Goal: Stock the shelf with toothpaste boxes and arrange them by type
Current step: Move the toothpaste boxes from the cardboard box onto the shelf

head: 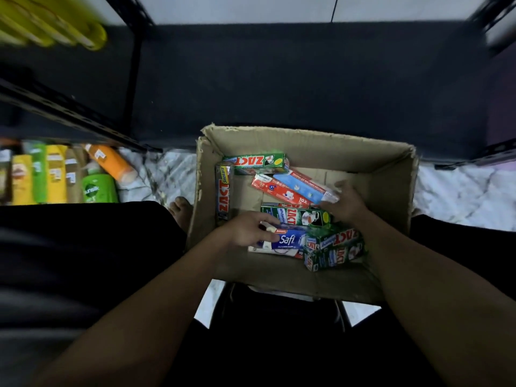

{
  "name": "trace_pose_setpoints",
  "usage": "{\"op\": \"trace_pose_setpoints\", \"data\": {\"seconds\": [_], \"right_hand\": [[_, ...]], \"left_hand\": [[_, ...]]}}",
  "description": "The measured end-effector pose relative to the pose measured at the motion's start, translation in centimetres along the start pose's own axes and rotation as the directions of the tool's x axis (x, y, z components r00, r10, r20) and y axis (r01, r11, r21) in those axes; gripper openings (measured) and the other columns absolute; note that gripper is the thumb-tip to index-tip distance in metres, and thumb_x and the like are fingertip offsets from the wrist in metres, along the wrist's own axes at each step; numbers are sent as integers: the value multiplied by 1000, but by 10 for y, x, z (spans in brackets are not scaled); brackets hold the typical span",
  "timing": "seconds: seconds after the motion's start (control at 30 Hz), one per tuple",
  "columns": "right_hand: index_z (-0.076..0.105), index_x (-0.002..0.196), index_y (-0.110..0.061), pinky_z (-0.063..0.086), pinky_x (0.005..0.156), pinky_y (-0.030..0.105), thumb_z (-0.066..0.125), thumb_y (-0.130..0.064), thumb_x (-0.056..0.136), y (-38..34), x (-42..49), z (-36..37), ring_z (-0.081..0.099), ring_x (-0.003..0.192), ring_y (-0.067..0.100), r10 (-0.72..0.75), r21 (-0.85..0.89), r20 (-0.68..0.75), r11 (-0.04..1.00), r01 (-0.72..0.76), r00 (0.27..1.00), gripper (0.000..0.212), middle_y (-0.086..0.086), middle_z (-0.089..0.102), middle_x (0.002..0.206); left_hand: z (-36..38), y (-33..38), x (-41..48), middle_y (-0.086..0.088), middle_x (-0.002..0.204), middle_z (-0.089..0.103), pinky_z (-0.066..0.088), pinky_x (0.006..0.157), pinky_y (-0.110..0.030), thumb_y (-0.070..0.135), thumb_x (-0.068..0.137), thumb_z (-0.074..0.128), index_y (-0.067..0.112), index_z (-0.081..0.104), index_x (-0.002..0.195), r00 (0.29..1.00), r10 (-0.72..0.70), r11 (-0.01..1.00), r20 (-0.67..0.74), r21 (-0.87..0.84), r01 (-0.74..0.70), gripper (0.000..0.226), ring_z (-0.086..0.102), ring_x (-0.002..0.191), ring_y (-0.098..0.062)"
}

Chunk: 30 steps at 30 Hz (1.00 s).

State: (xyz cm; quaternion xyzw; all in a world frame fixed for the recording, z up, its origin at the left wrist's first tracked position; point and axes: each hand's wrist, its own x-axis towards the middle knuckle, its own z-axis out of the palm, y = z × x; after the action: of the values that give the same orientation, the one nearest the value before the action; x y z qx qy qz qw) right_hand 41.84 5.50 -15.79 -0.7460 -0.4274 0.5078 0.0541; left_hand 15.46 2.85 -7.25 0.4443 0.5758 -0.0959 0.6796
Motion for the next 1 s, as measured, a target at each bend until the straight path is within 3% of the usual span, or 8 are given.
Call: {"op": "trace_pose_setpoints", "data": {"seconds": [0.1, 0.27, 0.4, 0.47, 0.53, 0.7, 0.83, 1.0], "right_hand": [[50, 133, -12, 52, 88, 40, 78, -27, 81, -19, -15, -3, 61, 107, 33, -141, -126, 35, 981, 145, 989, 61, 18, 59, 127], [54, 138, -18, 47, 99, 36, 67, -37, 88, -54, -53, -17, 58, 114, 33, -171, -264, -60, 953, 149, 983, 55, 18, 56, 133], [68, 122, -15, 48, 93, 31, 66, -24, 89, -82, -94, -50, 62, 109, 30, -203, -303, -143, 941, 153, 969, 35, 14, 68, 119], [69, 120, -20, 49, 91, 28, 67, -25, 88, -94, -115, -69, 64, 107, 29, -234, -326, -157, 930, 173, 959, 32, 12, 70, 113], [71, 117, -22, 46, 81, 24, 69, -26, 87, -109, -138, -86, 65, 103, 27, -312, -356, -142, 902, 245, 940, 30, 9, 72, 105], [71, 119, -23, 41, 77, 19, 71, -28, 86, -141, -199, -131, 65, 96, 15, -540, -394, -211, 810, 434, 815, 33, 0, 73, 106], [69, 122, -23, 34, 64, 4, 71, -31, 88, -160, -251, -167, 53, 72, -4, -650, -423, -261, 742, 520, 714, 35, -5, 66, 94], [69, 118, -28, 40, 63, 8, 71, -35, 87, -190, -313, -204, 60, 81, 4, -739, -440, -292, 668, 601, 607, 32, -7, 67, 104]], "left_hand": [[-3, 12, -13, -2, 127, 59, 49, 70, -20, 28, 86, 76, 25, 64, 129, 995, 93, 970, -47, 229, -80, 45, 60, 83, -5], [-23, 39, -52, 0, 122, 66, 37, 72, -19, 28, 83, 78, 22, 68, 125, 954, 272, 803, -125, 576, -154, 43, 54, 89, -7], [-52, 62, -93, 5, 112, 72, 49, 81, -22, 27, 78, 83, 31, 75, 110, 904, 361, 801, -227, 572, -176, 33, 65, 92, -11], [-65, 77, -116, 12, 103, 71, 44, 75, -14, 27, 77, 84, 31, 76, 106, 856, 443, 769, -267, 603, -210, 30, 64, 94, -8], [-73, 98, -143, 23, 87, 65, 36, 65, -5, 28, 78, 83, 31, 76, 105, 795, 531, 731, -292, 634, -255, 28, 59, 80, 3], [-86, 145, -213, 27, 70, 67, 39, 62, -10, 33, 77, 83, 37, 77, 98, 628, 710, 621, -319, 703, -345, 22, 59, 66, 7], [-89, 172, -278, 19, 78, 74, 53, 70, -28, 33, 78, 82, 35, 77, 98, 542, 780, 572, -311, 705, -419, 21, 66, 71, -2], [-84, 194, -358, 17, 70, 72, 48, 64, -26, 37, 77, 82, 35, 77, 96, 427, 845, 507, -322, 737, -447, 20, 58, 57, 1]]}}
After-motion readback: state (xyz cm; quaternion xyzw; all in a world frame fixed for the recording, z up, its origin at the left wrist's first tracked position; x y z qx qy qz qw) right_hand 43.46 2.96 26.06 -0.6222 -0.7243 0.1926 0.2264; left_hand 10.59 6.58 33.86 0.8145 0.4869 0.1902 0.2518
